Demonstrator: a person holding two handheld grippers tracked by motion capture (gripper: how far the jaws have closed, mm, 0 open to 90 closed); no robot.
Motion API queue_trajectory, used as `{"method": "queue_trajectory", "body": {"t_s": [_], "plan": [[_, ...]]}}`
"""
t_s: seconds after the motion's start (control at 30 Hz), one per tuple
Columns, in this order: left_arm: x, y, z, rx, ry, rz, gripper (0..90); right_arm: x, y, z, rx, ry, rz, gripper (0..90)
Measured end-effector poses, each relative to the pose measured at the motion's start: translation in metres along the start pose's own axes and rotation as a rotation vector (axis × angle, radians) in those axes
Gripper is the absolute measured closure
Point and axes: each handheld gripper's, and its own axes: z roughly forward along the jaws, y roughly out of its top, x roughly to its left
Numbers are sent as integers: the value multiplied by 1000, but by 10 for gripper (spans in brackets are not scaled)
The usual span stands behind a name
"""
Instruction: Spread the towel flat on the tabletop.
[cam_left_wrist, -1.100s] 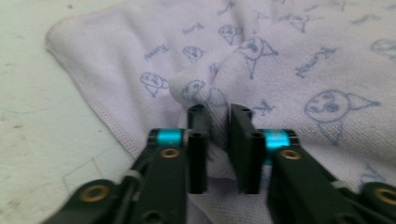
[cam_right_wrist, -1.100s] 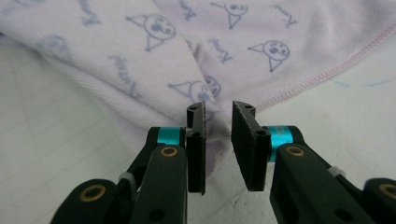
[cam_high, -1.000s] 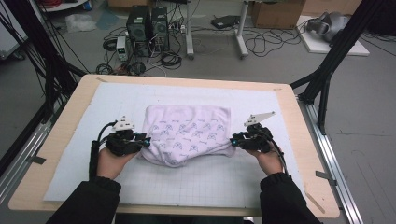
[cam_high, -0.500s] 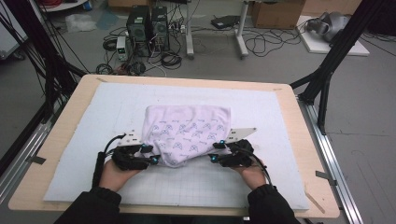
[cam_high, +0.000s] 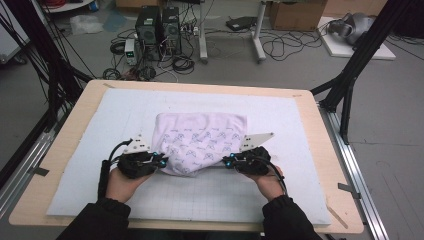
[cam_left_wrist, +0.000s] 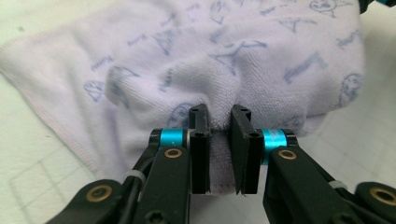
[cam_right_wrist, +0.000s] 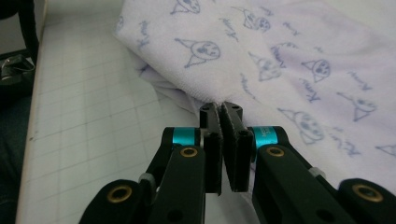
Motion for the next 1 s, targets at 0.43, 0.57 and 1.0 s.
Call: {"method": "queue_trajectory", "body": {"t_s": [0.43, 0.57, 1.0], "plan": [[-2, 25, -56, -78, 38, 53, 810, 15, 25, -67, -37, -42, -41, 884], [19, 24, -33, -33, 72, 12, 810, -10, 20, -70, -7, -101, 8, 884], [47, 17, 22, 72, 100, -55, 644, -68, -11, -22, 33, -110, 194, 757]]}}
